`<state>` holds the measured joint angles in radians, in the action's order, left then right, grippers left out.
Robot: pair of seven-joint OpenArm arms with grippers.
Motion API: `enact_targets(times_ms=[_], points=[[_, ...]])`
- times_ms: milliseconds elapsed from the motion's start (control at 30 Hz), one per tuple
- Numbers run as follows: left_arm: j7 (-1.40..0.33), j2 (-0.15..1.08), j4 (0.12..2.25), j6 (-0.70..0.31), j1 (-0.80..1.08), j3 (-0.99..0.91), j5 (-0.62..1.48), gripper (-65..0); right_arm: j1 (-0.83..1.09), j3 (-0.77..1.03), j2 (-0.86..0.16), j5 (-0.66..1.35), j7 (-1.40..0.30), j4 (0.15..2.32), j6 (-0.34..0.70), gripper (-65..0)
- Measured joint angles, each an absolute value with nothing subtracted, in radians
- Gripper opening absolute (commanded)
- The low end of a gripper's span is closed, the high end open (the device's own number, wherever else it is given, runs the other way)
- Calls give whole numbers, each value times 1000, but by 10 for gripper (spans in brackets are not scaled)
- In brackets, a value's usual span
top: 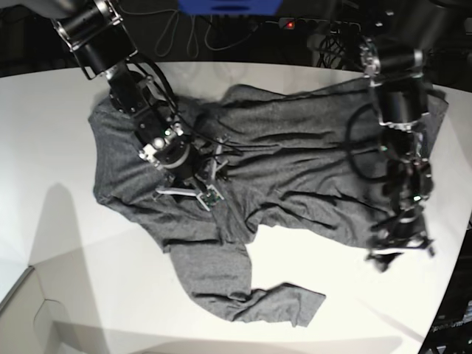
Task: Layout the t-shirt on the table in an organized manner, then fold the t-shirt properly
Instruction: 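Regrasp the shirt body with the right gripper and the hem with the left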
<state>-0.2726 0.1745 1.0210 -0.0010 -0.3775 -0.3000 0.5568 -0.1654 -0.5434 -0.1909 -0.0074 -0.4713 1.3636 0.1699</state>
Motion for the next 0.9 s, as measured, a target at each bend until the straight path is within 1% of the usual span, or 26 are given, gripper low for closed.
enact_targets(times_ms=[200, 267, 400, 533, 667, 800, 900], points=[[-283, 175, 980, -4, -373, -32, 554, -298, -165, -543, -191, -10, -471, 1444, 170, -306], [-289, 178, 931, -7, -388, 3, 556, -298, -165, -544, -190, -10, -468, 1450, 171, -307], [-237, 198, 745, 1, -448, -15, 510, -298, -159, -541, -202, -11, -475, 1450, 170, -307], [-1, 199, 601, -12, -463, -23, 459, -298, -154, -540, -197, -10, -469, 1450, 170, -307], [130, 199, 450, -4, -524, -20, 396, -298, -123, -530, -200, -11, -476, 1450, 170, -307], [181, 200, 303, -4, -604, -20, 349, -298, -115, -530, -200, -10, -474, 1449, 170, -307], [193, 233, 278, -10, -611, -20, 344, -298, -119, -530, -199, -11, -474, 1449, 170, -307]])
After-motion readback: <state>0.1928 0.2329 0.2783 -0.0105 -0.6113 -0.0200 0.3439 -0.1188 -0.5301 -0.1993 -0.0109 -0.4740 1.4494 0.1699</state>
